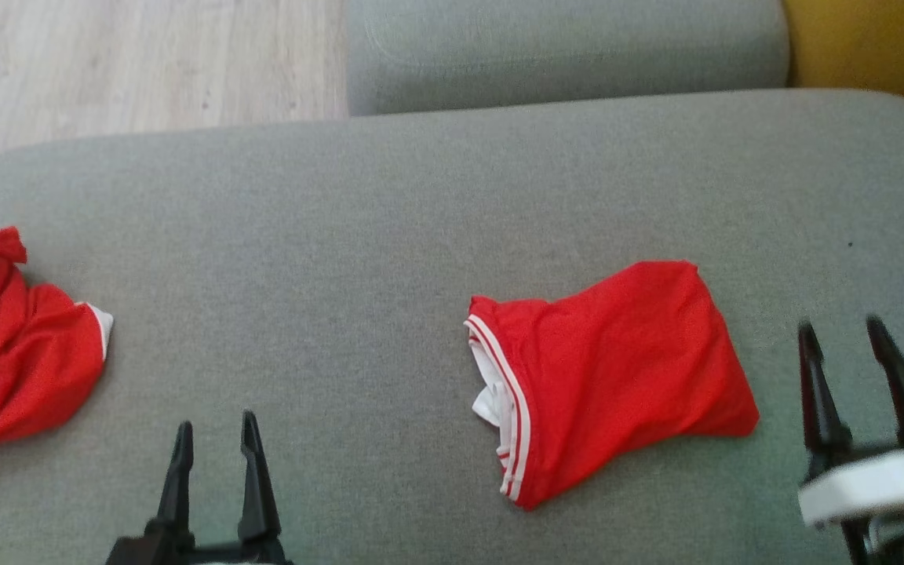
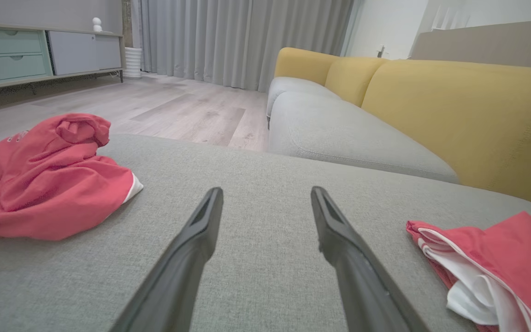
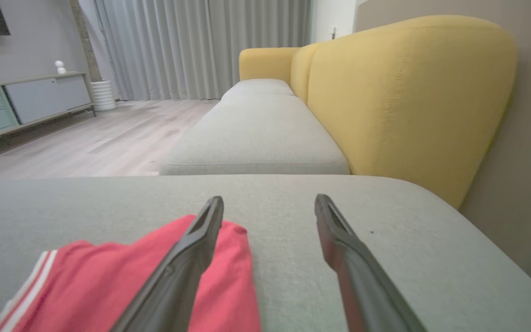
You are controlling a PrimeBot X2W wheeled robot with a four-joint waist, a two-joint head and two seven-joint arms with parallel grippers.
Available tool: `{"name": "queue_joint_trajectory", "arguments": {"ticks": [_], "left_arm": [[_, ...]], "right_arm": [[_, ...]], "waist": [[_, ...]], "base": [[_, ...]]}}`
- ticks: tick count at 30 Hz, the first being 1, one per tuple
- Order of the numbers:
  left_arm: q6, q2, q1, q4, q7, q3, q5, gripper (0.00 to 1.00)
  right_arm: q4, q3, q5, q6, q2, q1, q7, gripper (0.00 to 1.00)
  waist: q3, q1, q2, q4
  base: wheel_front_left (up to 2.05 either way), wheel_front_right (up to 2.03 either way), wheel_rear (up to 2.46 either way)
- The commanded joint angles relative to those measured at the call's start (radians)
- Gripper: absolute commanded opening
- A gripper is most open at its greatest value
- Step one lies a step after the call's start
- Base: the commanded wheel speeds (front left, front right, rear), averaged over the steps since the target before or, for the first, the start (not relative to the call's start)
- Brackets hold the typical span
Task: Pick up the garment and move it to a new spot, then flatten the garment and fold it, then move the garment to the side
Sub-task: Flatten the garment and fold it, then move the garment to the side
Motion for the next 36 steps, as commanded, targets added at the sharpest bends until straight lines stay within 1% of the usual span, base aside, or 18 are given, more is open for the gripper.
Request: {"name": "queue_joint_trajectory", "arguments": {"ticks": [1,2,3,6,11,26,29,31,34,36], "left_arm": [[-0.012,-0.005,-0.001,-0.023,-0.01,0.039,0.014,1.0],[-0.017,-0.005,0.005,-0.018,-0.01,0.045,0.017,1.0],[-0.017,-0.005,0.005,-0.018,-0.01,0.045,0.017,1.0],[-0.027,-0.005,0.018,-0.016,-0.01,0.057,0.028,1.0],[-0.027,-0.005,0.027,-0.022,-0.01,0.073,0.029,1.0],[-0.019,-0.005,0.038,-0.038,-0.01,0.061,0.012,1.0],[-0.017,-0.005,0.035,-0.042,-0.01,0.061,0.012,1.0],[-0.019,-0.005,0.033,-0.043,-0.01,0.06,0.014,1.0],[-0.021,-0.005,0.025,-0.043,-0.01,0.053,0.017,1.0],[-0.022,-0.005,0.014,-0.043,-0.01,0.048,0.018,1.0]], "right_arm": [[-0.002,0.006,-0.031,0.007,-0.018,0.005,-0.055,1.0],[0.019,0.001,-0.041,0.007,-0.01,0.019,-0.084,1.0],[0.019,0.001,-0.041,0.007,-0.01,0.019,-0.084,1.0],[0.077,-0.007,-0.05,0.007,0.013,0.04,-0.132,1.0],[0.131,0.009,-0.062,0.007,0.03,0.04,-0.159,1.0],[0.155,0.043,-0.044,0.007,0.039,0.005,-0.171,1.0],[0.163,0.041,-0.006,0.007,0.048,-0.03,-0.134,1.0],[0.182,0.037,0.023,0.007,0.053,-0.069,-0.079,1.0],[0.217,0.036,0.066,0.007,0.059,-0.14,0.039,1.0],[0.259,0.038,0.089,0.007,0.061,-0.189,0.153,1.0]], "waist": [[-0.026,0.0,0.0,0.003],[-0.035,0.0,0.0,0.003],[-0.035,0.0,0.0,0.003],[-0.049,0.0,0.0,0.003],[-0.06,0.0,0.0,0.004],[-0.048,0.0,0.0,0.014],[-0.043,0.0,0.0,0.01],[-0.039,0.0,0.0,0.007],[-0.027,0.0,0.0,0.007],[-0.015,0.0,0.0,0.012]], "base": [[0.0,0.0,0.0],[0.0,0.0,0.0],[0.0,0.0,0.0],[0.0,0.0,0.0],[0.0,0.0,0.0],[0.0,0.0,0.0],[0.0,0.0,0.0],[0.0,0.0,0.0],[0.0,0.0,0.0],[0.0,0.0,0.0]]}}
